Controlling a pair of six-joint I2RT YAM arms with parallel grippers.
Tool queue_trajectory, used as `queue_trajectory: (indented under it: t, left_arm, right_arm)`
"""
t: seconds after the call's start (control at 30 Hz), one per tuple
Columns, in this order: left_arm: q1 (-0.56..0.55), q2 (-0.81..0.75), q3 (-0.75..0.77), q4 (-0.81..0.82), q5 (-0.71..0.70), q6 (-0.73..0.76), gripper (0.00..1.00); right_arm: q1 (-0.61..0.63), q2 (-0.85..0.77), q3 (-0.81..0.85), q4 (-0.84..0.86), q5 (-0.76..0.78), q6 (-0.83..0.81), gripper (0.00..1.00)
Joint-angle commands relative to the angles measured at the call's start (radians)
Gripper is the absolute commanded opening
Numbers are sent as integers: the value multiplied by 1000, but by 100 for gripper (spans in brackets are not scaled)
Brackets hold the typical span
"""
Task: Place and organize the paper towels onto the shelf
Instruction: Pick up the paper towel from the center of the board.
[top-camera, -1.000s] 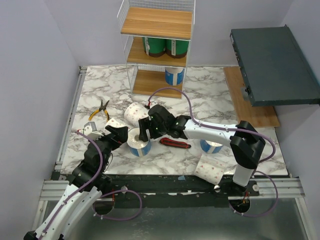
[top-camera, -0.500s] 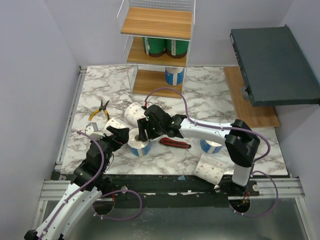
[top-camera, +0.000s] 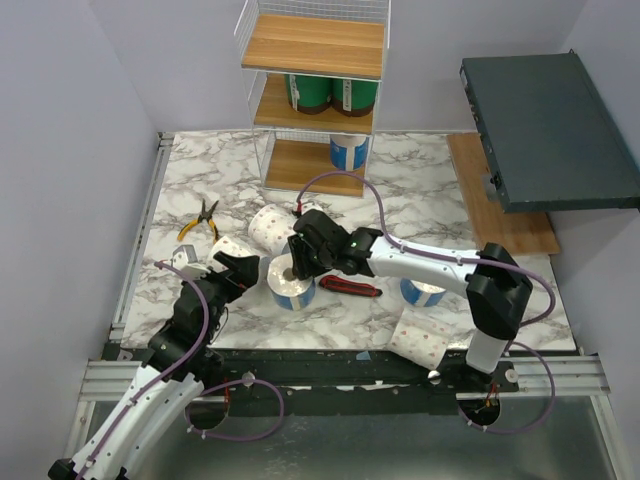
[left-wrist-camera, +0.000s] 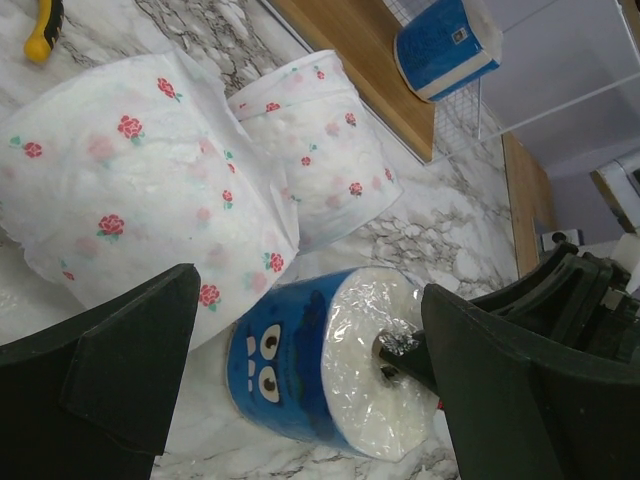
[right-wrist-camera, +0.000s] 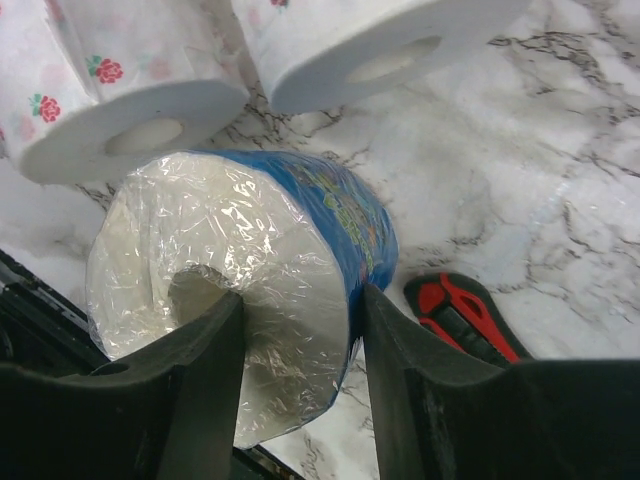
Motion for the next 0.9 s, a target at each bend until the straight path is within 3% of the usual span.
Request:
queue_trajectory:
  t: [0.0,0.17,0.4,0.63,0.87]
  left_arm:
    - [5,18,4,23,21,-3,96]
    - [5,45,1,59,44,-9,96]
    - [5,95,14,76,87,-18,96]
    - [5,78,5,70,103,-22,95]
    - [5,93,-6,90,133,-35,95]
  right_arm:
    - [7,-99,-2,-82,114,-28,46]
    - [-17,-180,-33,-109,199,-58,46]
    - [-141,-231,-87,-72,261,-69,46]
    - [-243,-257,-145,149,313,-63,46]
    - [-272,-132,-70,311,412,-62,45]
